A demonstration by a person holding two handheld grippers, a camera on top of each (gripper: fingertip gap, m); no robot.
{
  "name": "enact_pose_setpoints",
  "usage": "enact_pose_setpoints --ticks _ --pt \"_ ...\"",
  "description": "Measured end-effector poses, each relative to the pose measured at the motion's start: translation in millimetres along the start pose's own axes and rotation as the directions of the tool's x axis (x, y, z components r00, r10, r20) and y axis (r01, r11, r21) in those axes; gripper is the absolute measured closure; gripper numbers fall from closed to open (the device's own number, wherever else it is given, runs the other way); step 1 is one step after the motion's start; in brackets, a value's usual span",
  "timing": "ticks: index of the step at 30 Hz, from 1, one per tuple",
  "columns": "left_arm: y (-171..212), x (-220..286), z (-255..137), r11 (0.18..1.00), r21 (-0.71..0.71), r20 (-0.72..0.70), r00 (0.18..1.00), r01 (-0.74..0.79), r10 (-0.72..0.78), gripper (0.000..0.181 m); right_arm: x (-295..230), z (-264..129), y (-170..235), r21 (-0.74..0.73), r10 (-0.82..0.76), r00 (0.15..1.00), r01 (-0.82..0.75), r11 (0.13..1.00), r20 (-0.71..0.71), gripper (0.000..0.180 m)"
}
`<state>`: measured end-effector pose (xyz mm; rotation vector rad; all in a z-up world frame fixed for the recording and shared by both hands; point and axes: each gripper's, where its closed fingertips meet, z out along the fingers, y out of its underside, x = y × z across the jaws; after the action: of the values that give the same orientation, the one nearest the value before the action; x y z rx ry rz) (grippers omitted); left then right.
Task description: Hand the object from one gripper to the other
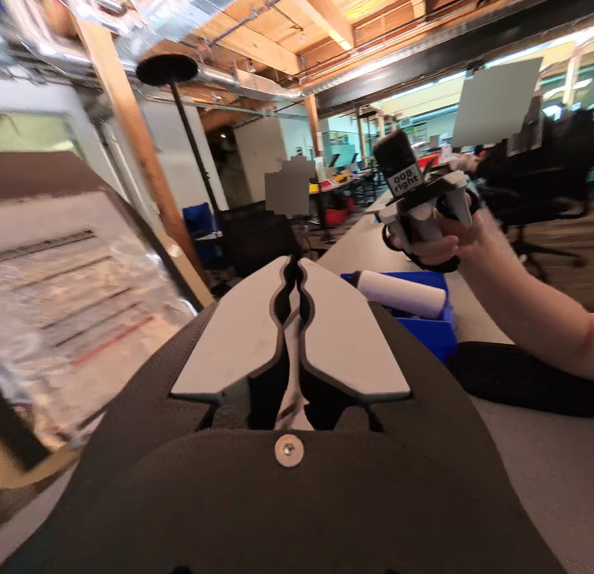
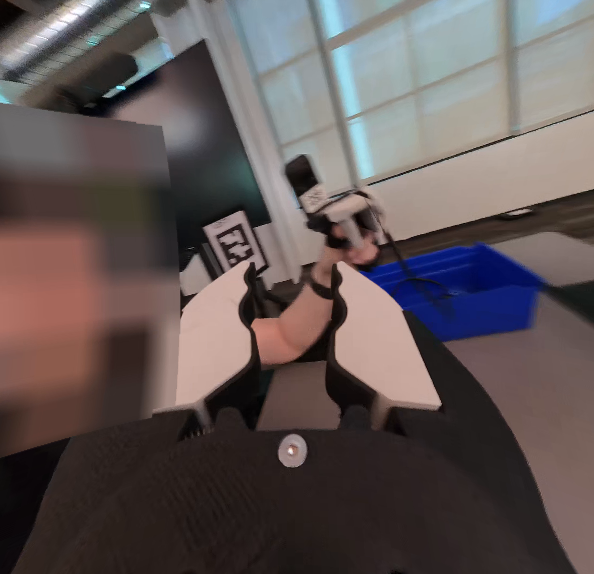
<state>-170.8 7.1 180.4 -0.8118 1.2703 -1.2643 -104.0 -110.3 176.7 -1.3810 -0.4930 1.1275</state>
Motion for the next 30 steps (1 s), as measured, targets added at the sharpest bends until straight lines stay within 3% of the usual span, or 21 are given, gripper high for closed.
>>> enact_pose_setpoints --ticks 6,16,22,30 --pt "-8.9 1.8 -8.8 0.999 -0.015 0.016 0.999 -0.043 0.044 0.181 16.8 13.8 6.8 -0.014 -0.102 0.989 0.101 0.995 -0.106 0.139" --pt "7.7 32.7 13.5 0.979 -0.083 -0.177 0.964 0.185 -0.197 0.181 35.2 39.9 34.9 -0.191 -0.346 0.909 0.306 0.933 -0.233 0.140" --pt "12.3 58.9 23.7 0.970 -0.113 -0.280 0.930 0.213 -0.237 0.181 55.5 51.0 56.9 -0.260 -0.318 0.909 0.250 0.933 -0.269 0.136" --pt "23.0 87.3 35.0 0.973 -0.177 -0.330 0.922 0.150 -0.202 0.181 62.0 73.3 84.6 -0.292 -0.308 0.931 0.245 0.925 -0.195 0.132"
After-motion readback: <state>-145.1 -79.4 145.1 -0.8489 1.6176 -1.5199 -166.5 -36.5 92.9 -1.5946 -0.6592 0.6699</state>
